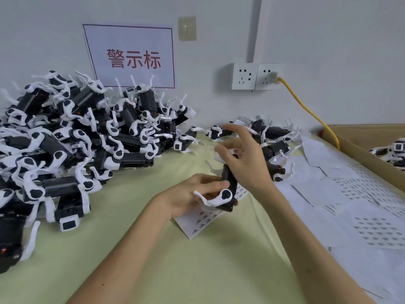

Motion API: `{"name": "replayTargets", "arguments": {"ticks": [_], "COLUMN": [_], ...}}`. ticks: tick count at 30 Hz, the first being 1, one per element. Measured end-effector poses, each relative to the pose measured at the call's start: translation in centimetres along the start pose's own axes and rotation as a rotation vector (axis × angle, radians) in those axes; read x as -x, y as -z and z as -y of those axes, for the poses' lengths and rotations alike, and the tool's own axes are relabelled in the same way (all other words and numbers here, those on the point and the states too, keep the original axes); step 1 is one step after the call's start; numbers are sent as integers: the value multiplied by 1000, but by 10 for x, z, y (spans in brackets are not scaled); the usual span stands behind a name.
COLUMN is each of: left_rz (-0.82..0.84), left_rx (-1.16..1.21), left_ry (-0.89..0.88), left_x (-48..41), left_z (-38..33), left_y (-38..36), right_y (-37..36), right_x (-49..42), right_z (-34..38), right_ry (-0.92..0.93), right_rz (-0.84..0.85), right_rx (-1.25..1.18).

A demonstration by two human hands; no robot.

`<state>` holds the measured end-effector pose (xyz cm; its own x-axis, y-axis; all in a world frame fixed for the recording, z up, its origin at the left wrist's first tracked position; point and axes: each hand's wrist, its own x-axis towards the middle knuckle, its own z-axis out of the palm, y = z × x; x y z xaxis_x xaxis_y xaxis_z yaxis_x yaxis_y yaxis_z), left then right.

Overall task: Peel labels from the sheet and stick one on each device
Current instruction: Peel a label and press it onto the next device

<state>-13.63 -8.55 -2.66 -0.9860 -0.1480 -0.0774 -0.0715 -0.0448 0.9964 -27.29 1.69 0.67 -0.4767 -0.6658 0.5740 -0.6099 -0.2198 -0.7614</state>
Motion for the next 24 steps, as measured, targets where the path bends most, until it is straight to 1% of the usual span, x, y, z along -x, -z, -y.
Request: {"name": "replayTargets", "arguments": {"ticks": [3, 5, 6, 8, 11, 13, 15, 17, 19, 24], "left_rz": [-156, -226, -240, -274, -385, -449, -491, -500, -464, -397], "left_rx": [168, 286, 318, 346, 339, 398, 428, 423, 407, 203], "left_ry": [-69, -127, -153, -184, -216, -262, -306, -330, -330, -317], "left_x": [-4, -4, -4, -3, -4, -4, -2, -1, -1, -4], "left_z": [-3, -5, -6, -7, -7, -7, -6, -5, -5, -1], "left_y": [0, 4, 7, 10, 10, 11, 14, 16, 15, 10], "right_y": [-5, -9, -11, -17, -29, -34, -36, -36, -36, -36], "right_x": [1, 5, 7, 13, 19, 22, 23, 23, 22, 21], "right_z": [0, 0, 0, 1, 4, 6, 7, 5, 3, 0], "right_ry": [20, 22, 22, 34, 29, 31, 31, 11, -5, -24], "right_rz": [-131, -151, -121, -8, 151, 175, 157, 122, 108, 161], "right_rx": [86, 84, 71, 40, -31, -65, -70, -75, -53, -44]}}
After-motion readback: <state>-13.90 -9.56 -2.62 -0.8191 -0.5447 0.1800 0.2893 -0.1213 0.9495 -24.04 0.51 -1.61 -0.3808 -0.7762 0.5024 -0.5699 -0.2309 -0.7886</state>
